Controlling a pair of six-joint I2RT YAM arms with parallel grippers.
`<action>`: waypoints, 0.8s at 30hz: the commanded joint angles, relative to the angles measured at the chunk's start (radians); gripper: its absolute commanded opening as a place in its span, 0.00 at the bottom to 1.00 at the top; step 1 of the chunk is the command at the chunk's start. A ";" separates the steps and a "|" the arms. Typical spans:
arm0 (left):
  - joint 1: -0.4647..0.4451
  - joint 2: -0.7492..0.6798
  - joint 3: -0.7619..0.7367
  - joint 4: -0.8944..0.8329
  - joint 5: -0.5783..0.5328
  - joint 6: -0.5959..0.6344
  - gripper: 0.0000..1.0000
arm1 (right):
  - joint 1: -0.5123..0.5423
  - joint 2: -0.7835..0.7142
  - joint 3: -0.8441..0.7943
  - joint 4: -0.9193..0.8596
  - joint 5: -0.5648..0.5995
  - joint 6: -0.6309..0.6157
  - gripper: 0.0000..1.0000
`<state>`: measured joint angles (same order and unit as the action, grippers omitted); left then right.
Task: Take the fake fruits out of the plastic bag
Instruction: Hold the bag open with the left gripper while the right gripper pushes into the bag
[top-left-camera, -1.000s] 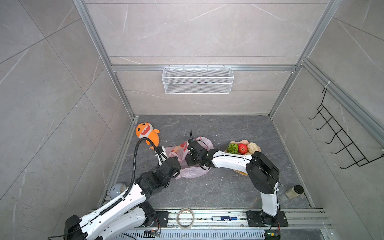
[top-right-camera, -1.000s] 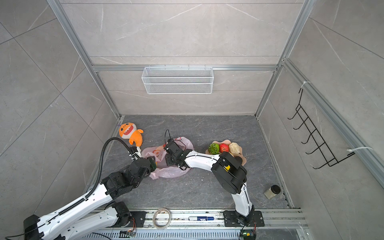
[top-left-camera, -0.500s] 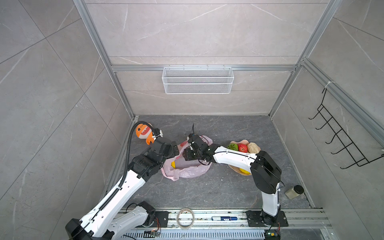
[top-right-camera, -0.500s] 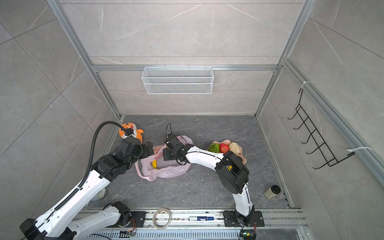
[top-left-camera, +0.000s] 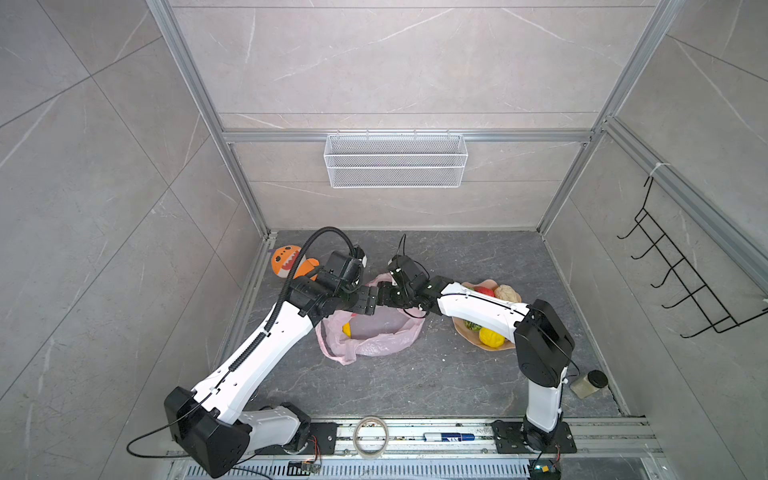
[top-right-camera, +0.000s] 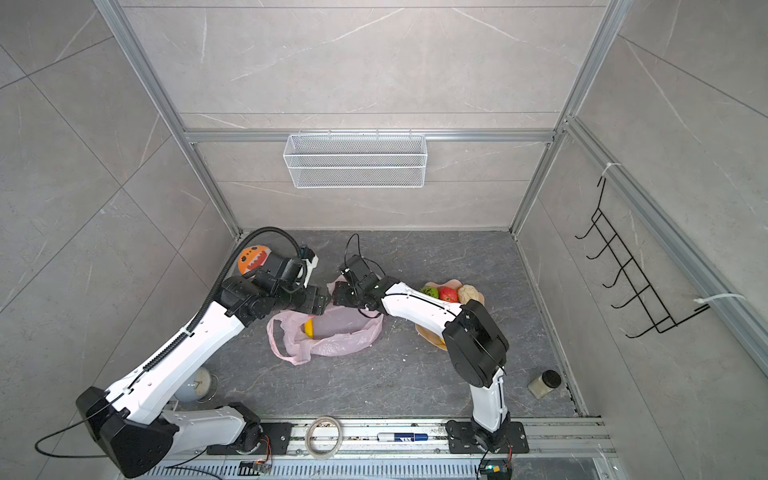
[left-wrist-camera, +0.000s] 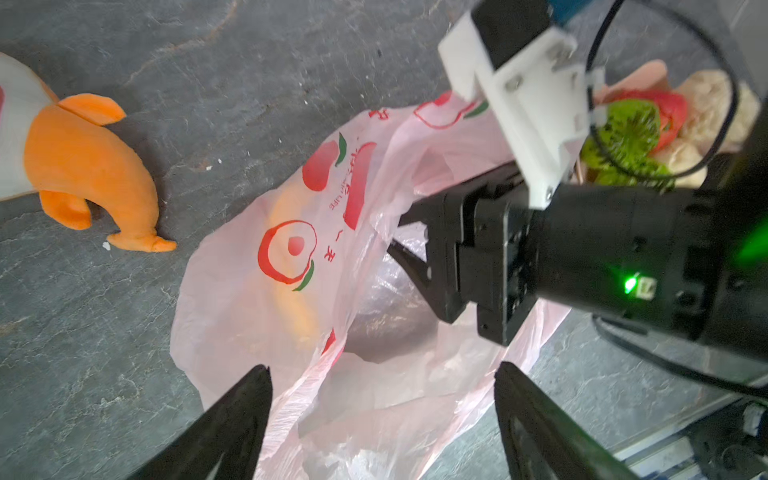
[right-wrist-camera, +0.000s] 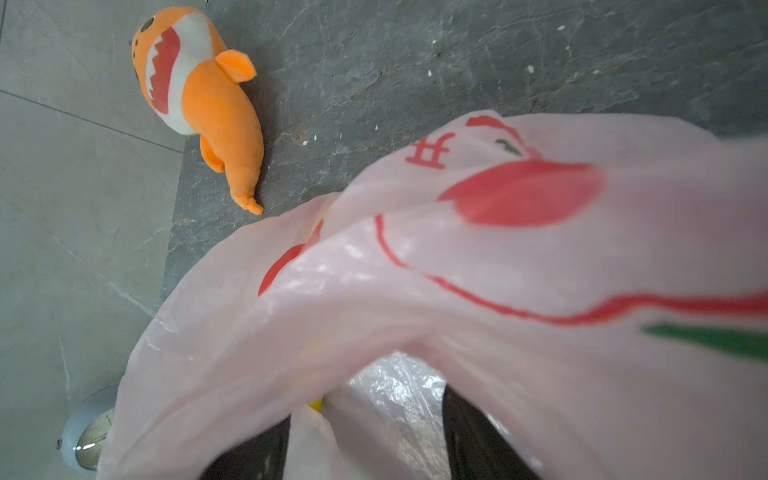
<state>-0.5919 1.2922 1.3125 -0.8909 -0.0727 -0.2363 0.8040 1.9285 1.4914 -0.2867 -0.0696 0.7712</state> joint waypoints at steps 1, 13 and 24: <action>0.012 0.036 0.030 -0.083 0.029 0.092 0.80 | -0.008 -0.029 -0.017 0.011 -0.025 0.031 0.60; 0.052 0.158 0.030 -0.065 -0.024 0.170 0.75 | -0.022 -0.031 -0.036 0.023 -0.036 0.030 0.60; 0.054 0.252 0.060 -0.067 -0.049 0.187 0.18 | -0.028 -0.046 -0.055 0.029 -0.024 0.020 0.60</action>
<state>-0.5430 1.5490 1.3277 -0.9459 -0.1043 -0.0689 0.7830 1.9236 1.4582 -0.2718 -0.0952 0.7902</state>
